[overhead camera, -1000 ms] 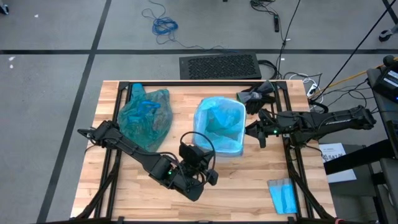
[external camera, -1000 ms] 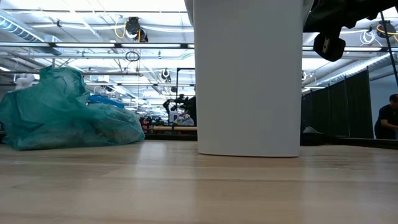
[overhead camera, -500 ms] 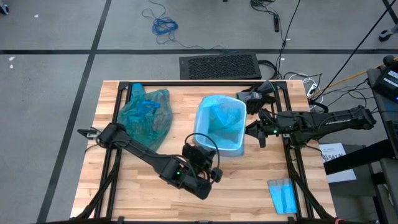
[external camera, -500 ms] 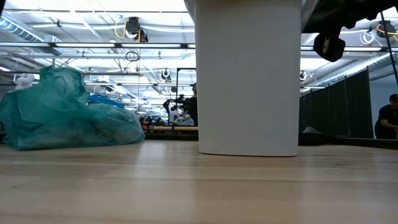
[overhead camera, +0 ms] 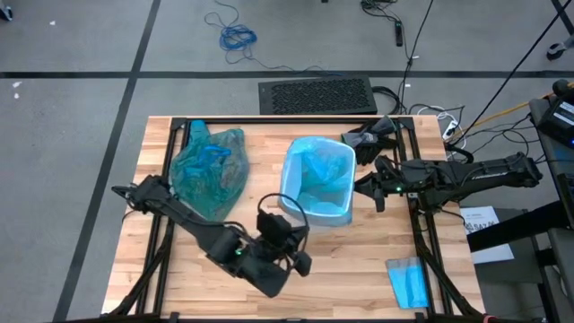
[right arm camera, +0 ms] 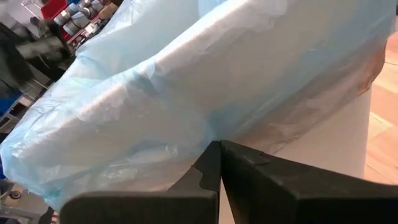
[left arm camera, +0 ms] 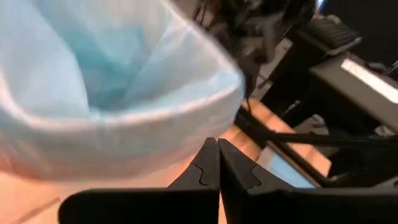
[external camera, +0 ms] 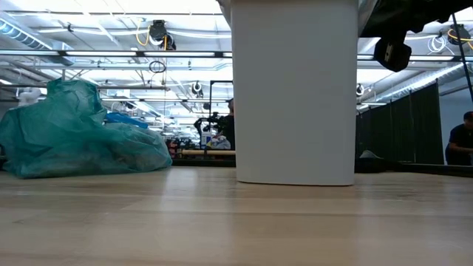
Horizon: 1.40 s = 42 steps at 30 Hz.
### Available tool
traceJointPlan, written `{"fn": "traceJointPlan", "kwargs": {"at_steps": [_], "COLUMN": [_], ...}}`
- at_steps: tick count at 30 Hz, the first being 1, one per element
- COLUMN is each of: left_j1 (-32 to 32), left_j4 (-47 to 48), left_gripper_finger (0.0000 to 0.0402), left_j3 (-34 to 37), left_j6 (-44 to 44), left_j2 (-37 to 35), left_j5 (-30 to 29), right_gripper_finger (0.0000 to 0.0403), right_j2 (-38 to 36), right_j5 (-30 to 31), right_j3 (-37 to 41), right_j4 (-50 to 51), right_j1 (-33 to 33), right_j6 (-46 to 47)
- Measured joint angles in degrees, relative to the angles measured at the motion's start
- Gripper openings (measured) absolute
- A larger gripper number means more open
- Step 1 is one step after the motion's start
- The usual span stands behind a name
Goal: Place trash/remove bag and relplace
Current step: Insert the new blue trash bag into the trash bin
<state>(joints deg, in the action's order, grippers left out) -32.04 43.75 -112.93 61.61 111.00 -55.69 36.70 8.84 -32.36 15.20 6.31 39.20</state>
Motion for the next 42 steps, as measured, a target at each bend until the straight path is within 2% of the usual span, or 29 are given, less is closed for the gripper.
{"fn": "traceJointPlan", "kwargs": {"at_steps": [4, 6, 13, 15, 22, 24, 28, 31, 35, 42], "left_j1": [-0.6, 0.5, 9.5, 12.9, 24.8, 27.4, 31.9, 37.0, 42.5, 47.6], "left_j4": [1.1, 5.4, 28.5, 31.1, 29.1, 26.1, 24.8, 21.9, 11.0, -10.9], "left_gripper_finger": [0.0, 0.0, 0.0, 0.0, 0.0, 0.0, 0.0, 0.0, 0.0, 0.0], "left_j3": [-2.4, -2.6, -2.5, -2.5, -2.0, -2.0, -2.0, -0.3, 5.7, 21.9], "left_j6": [-7.2, -7.6, 6.4, 6.3, -6.0, -11.0, -15.5, -18.2, -22.7, -21.6], "left_j2": [-2.6, -4.1, -6.6, -7.6, -9.4, -11.6, -16.9, -21.5, -25.2, -27.6], "left_j5": [-5.2, -7.6, -6.7, -2.5, 13.2, 15.7, 18.0, 26.7, 42.3, 58.8], "right_gripper_finger": [0.0, 0.0, 0.0, 0.0, 0.0, 0.0, 0.0, 0.0, 0.0, 0.0], "right_j2": [0.0, 0.0, 0.0, 0.0, 0.0, 0.0, 0.0, 0.0, 0.0, 0.0], "right_j5": [0.0, 0.0, 0.1, 0.1, 2.8, 3.1, 4.3, 4.7, 4.9, 4.9], "right_j3": [0.0, 0.0, 0.0, 0.0, 0.0, 0.0, 0.0, 0.0, 0.0, 0.0], "right_j4": [-0.3, -0.7, -2.0, -2.4, -3.3, -3.5, -3.5, -3.6, -3.9, -3.9], "right_j1": [0.0, 0.0, 0.0, 0.0, 0.0, 0.0, 0.0, 0.0, 0.0, 0.0], "right_j6": [0.0, 0.0, 0.5, 0.6, 3.7, 4.1, 5.0, 5.1, 5.1, 5.8]}}
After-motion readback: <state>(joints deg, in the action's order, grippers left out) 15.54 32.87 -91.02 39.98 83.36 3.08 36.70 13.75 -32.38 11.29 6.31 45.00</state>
